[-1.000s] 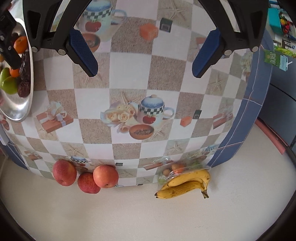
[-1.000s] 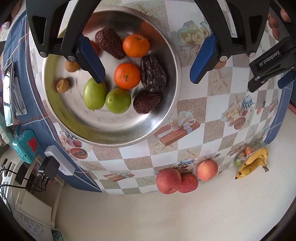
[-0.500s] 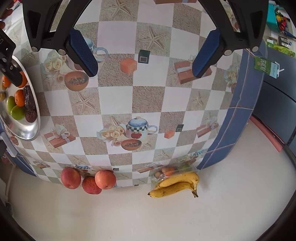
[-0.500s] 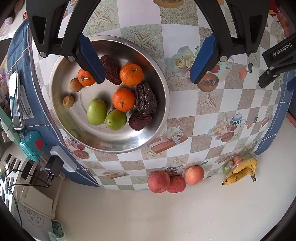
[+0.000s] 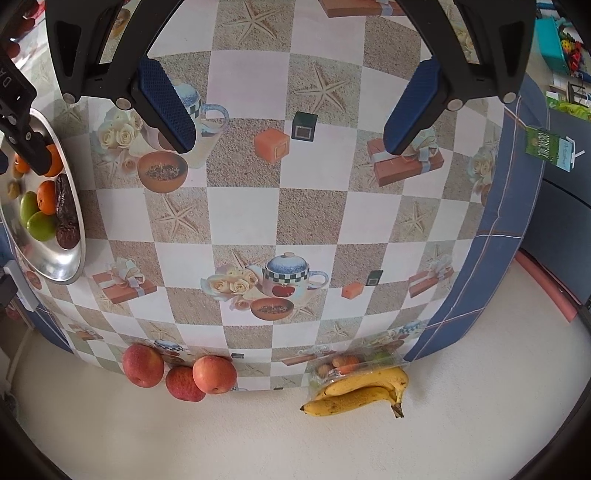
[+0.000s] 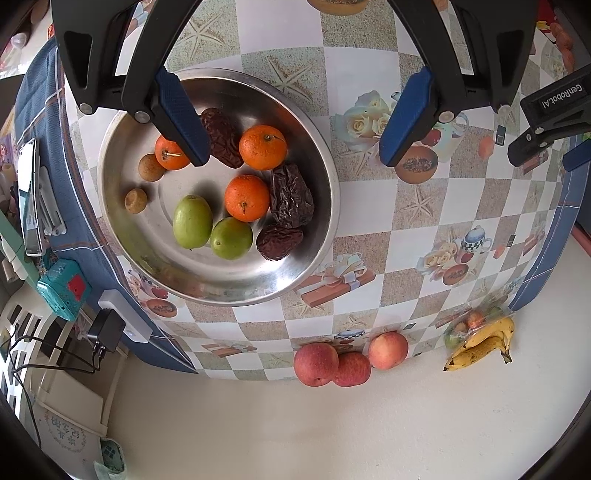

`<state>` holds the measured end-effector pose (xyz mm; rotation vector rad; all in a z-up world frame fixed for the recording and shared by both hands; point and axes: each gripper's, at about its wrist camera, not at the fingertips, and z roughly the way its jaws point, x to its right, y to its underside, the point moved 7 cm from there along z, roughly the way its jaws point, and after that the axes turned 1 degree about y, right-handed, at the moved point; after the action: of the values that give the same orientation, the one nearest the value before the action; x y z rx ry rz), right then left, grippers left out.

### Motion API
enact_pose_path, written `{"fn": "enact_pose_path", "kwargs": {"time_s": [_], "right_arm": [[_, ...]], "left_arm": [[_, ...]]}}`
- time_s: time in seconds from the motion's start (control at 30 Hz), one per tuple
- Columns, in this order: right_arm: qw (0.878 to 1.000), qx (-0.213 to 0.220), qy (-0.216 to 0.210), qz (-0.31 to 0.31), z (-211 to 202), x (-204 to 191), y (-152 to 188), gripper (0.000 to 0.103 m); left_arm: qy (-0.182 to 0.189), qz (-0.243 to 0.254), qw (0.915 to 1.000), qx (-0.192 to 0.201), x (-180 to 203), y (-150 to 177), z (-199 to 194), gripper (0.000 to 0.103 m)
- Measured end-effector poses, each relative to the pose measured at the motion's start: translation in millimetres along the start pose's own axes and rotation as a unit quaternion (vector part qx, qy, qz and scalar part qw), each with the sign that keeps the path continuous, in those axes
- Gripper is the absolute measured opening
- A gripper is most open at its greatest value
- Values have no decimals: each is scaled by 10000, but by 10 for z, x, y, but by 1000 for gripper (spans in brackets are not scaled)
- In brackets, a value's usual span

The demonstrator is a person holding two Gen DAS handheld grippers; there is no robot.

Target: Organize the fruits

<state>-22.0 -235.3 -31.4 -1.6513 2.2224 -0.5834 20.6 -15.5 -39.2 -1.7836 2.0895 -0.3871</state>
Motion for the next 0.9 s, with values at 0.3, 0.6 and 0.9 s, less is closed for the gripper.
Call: {"fn": "enact_pose_path", "kwargs": {"time_s": [0.3,0.6,0.9], "right_arm": [[10000,-19,-6,-15,2,-9,6,93],[10000,-45,-7,-53,12,-28,14,93],[9999,-72,-8,-82,19,-39,25,93]], "left_arm": [[-33,45,9999,93,5,0,5,103],[26,14,10000,75,4,-5,8,103],[41,6,10000,53,1,5,19,103]]}}
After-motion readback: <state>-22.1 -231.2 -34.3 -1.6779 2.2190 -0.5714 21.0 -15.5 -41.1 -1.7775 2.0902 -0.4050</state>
